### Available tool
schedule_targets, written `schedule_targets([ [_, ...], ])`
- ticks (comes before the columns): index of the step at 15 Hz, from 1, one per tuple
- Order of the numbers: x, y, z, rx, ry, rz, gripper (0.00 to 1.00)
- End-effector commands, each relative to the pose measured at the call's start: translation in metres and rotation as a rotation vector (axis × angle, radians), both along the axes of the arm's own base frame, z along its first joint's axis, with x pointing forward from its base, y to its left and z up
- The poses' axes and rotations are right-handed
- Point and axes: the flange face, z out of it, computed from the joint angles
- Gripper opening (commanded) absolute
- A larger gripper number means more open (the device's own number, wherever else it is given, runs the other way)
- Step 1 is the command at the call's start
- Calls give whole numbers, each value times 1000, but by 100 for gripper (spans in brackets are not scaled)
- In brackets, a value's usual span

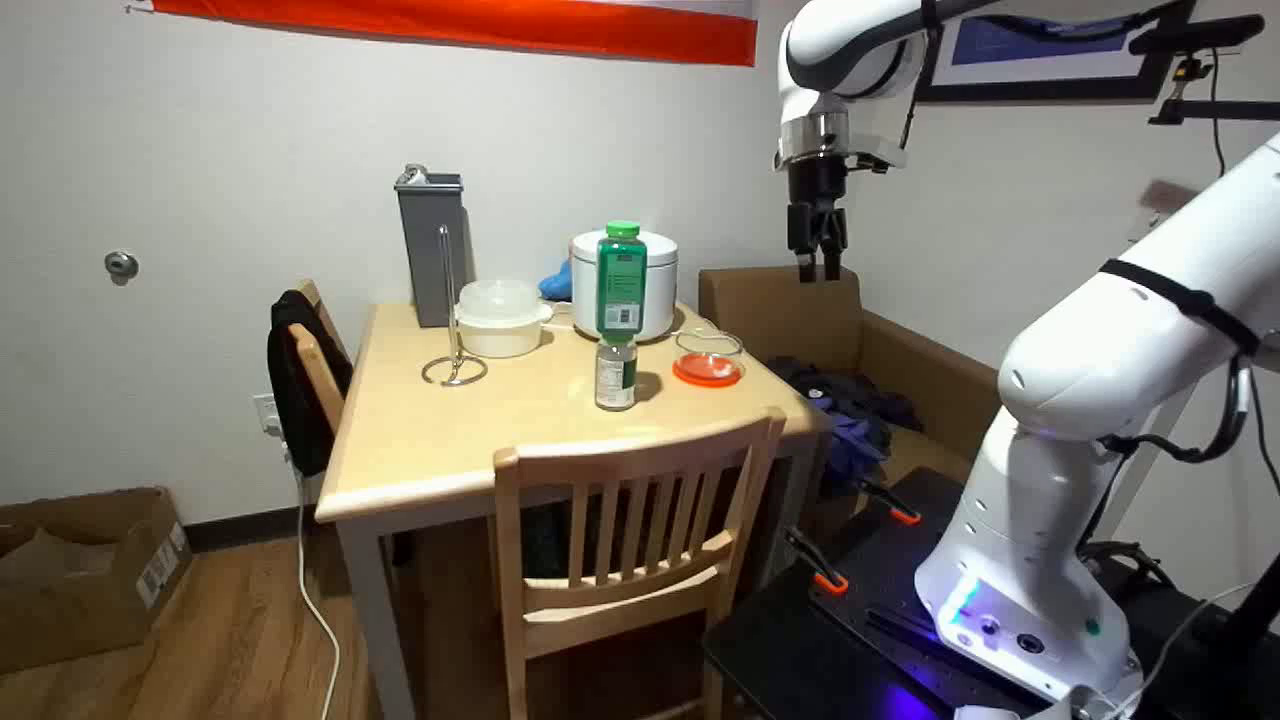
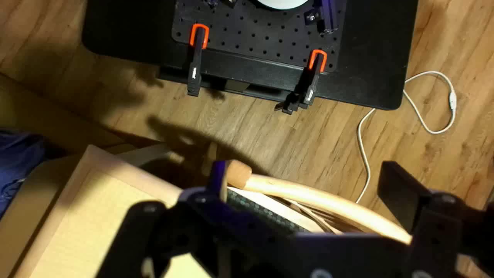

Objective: Place the green container on the table from atop the clear container

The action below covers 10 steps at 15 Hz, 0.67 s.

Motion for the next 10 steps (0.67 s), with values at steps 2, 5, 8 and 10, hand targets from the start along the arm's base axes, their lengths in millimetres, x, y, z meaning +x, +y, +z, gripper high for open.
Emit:
schedule_targets([
  [2, 0, 0, 0, 0, 1, 0, 100],
  [5, 0, 0, 0, 0, 1, 0, 100],
  [8, 17, 12, -4, 8, -22, -14, 100],
  [10, 43, 40, -9, 50, -67, 10, 100],
])
